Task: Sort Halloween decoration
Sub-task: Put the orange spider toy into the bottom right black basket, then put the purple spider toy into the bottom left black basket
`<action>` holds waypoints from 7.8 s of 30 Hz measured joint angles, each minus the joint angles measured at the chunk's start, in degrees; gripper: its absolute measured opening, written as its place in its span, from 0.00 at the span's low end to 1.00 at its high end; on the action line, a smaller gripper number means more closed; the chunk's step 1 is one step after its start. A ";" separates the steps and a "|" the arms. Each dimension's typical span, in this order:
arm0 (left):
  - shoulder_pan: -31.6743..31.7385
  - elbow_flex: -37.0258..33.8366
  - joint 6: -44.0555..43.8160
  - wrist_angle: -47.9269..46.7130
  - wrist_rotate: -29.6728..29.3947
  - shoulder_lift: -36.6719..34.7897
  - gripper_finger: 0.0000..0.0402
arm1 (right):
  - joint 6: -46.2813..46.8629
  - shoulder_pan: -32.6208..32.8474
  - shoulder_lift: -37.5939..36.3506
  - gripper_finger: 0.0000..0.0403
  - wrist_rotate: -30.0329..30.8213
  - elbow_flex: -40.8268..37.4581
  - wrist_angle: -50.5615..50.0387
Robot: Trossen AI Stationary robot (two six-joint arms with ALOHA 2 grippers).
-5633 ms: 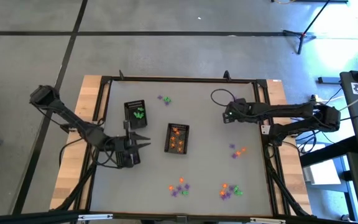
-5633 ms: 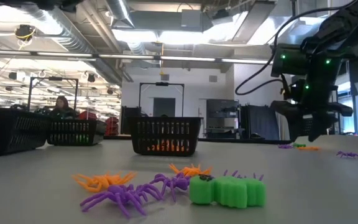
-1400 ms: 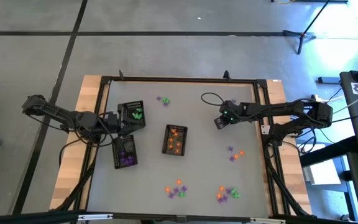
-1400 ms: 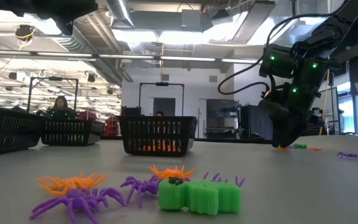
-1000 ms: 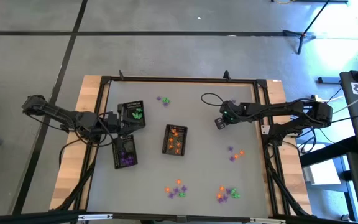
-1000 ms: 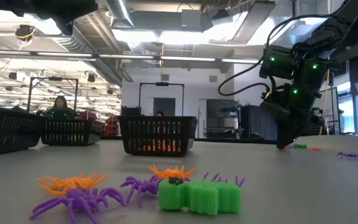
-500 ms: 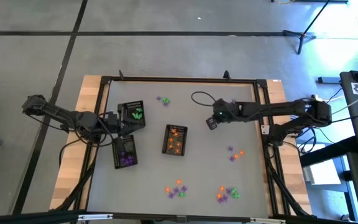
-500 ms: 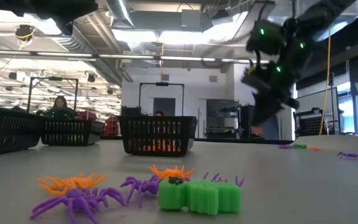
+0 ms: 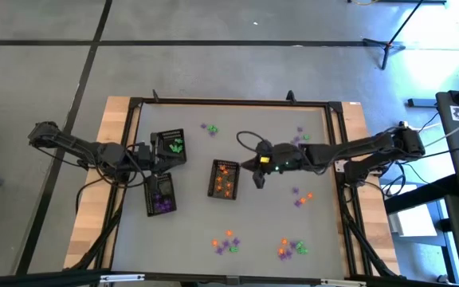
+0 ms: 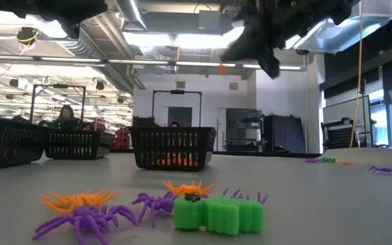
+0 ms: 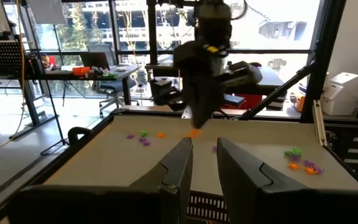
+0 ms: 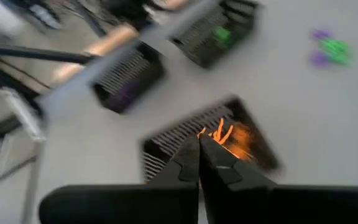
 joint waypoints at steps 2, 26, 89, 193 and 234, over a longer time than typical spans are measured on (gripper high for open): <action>0.00 0.01 0.00 0.02 -0.07 0.00 0.17 | -0.12 1.34 0.94 0.00 0.65 -0.03 2.60; 0.02 0.03 0.00 -0.22 -1.53 0.01 0.17 | -3.60 -0.66 1.61 0.50 0.15 12.40 -26.94; 0.03 0.03 -0.46 -0.13 -1.88 0.01 0.17 | 10.52 -28.20 -6.14 0.01 7.03 -15.88 -38.26; 0.02 -0.01 -0.02 0.15 -1.94 -0.01 0.17 | -12.12 -1.95 7.10 0.49 2.48 23.87 -30.91; 0.04 -0.01 -3.10 -1.38 -3.82 0.03 0.17 | -5.46 -22.38 -1.15 0.47 2.70 -5.02 -40.14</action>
